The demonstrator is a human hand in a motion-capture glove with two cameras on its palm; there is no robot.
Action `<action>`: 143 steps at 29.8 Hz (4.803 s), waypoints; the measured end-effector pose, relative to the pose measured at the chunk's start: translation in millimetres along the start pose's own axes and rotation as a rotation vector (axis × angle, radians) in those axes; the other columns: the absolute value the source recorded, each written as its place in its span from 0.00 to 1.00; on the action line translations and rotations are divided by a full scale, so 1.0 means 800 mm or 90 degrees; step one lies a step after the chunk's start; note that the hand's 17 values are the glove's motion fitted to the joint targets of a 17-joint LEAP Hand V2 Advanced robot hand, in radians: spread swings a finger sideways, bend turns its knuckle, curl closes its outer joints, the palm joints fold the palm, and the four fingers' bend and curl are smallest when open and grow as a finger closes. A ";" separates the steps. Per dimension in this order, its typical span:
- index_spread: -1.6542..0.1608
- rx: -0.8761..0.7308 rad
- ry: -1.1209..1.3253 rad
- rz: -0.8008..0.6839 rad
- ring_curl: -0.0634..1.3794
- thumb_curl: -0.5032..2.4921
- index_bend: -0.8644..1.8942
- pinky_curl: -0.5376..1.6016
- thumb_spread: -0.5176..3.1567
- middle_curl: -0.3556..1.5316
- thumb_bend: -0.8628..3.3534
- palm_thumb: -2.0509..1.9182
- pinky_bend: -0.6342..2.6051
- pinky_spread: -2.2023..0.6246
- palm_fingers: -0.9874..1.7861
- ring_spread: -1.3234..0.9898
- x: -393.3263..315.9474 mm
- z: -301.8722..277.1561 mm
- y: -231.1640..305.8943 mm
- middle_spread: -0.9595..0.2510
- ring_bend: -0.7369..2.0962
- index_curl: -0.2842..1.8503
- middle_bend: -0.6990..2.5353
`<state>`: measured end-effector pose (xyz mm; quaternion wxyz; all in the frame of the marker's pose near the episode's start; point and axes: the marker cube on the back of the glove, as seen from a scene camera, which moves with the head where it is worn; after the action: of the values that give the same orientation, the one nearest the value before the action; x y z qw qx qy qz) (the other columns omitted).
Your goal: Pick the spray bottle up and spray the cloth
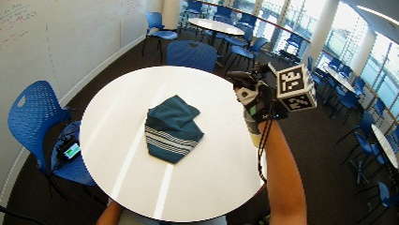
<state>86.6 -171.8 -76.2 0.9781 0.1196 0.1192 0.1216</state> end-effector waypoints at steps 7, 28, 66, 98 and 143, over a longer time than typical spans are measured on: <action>0.77 -0.027 0.118 -0.028 0.37 0.44 0.49 0.44 0.20 0.46 0.20 0.74 0.30 0.67 0.86 0.46 -0.014 0.023 -0.021 0.63 0.46 0.39 0.42; 0.78 -0.105 0.382 -0.146 0.37 0.44 0.49 0.44 0.19 0.46 0.20 0.74 0.31 0.67 0.86 0.46 -0.051 0.101 -0.020 0.64 0.46 0.39 0.42; 0.78 -0.135 0.728 -0.381 0.36 0.44 0.49 0.44 0.19 0.45 0.20 0.74 0.30 0.67 0.86 0.46 -0.072 0.207 0.042 0.64 0.47 0.39 0.42; 0.78 -0.132 0.628 -0.347 0.36 0.44 0.49 0.44 0.19 0.45 0.20 0.74 0.30 0.67 0.86 0.46 -0.094 0.201 0.034 0.64 0.47 0.39 0.42; 0.78 -0.127 -0.470 -0.069 0.36 0.44 0.50 0.44 0.20 0.45 0.20 0.74 0.30 0.68 0.86 0.46 -0.297 0.183 0.023 0.64 0.45 0.39 0.42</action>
<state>-102.8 -247.7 115.4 0.9670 0.0528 -0.2473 0.0296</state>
